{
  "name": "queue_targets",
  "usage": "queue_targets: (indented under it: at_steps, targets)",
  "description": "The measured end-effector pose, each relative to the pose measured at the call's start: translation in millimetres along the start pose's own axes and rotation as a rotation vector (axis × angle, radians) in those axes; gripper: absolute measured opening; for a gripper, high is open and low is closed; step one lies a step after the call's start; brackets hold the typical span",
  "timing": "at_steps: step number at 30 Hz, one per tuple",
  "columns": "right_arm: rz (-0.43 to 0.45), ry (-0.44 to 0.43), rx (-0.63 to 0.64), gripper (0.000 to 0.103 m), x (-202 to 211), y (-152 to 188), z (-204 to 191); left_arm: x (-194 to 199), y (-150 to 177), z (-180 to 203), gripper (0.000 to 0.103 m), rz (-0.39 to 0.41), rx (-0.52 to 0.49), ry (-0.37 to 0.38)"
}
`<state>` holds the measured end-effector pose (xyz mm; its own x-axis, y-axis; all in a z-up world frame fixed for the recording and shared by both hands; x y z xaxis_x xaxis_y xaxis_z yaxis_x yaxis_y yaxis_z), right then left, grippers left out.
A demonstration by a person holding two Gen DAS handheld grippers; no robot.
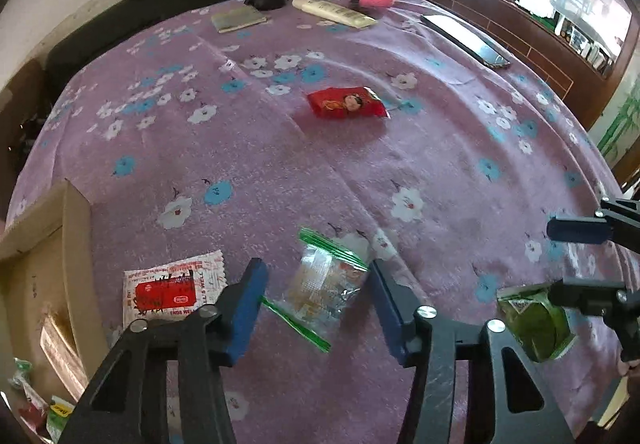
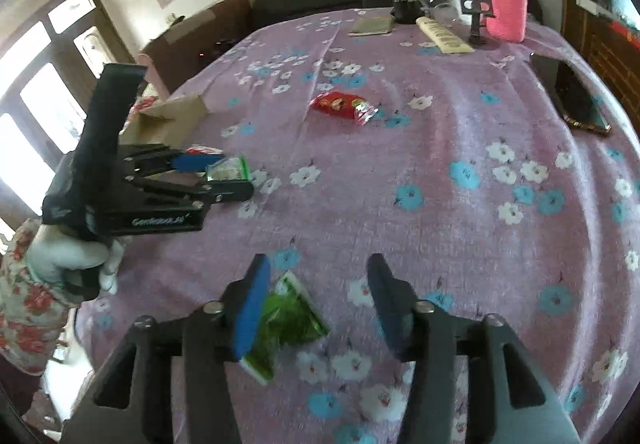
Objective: Organize snacks
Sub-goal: 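Grasp the green pea bag with the right tool while the left tool grasps the clear zip bag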
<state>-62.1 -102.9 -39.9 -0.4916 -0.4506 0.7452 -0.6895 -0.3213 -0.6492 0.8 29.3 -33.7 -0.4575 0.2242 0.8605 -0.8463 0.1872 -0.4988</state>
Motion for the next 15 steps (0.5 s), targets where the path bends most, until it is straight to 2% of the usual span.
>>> queue_targets:
  at_steps: [5,11,15]
  targets:
    - [-0.021,-0.011,-0.008,0.051,0,7,-9,7,8,4,0.049,0.012,-0.003,-0.003]
    - [-0.046,0.080,0.044,0.065,-9,15,-27,22,12,3,0.043,0.051,0.050,0.019]
    - [-0.044,0.096,0.064,0.065,-11,21,-34,48,18,-1,0.043,0.103,0.088,0.049]
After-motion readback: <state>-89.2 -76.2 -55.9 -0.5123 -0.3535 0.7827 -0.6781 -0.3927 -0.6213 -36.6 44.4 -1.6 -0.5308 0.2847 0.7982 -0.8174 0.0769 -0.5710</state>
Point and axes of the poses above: each gripper's, at about its wrist camera, not at the fingertips, and x roughly against the way its jaws point, z to its right, y to its underside, the point moved 5 cm from there along -x, roughly the way its jaws point, and after that the axes turned 14 degrees about x, right-handed, at the moved point
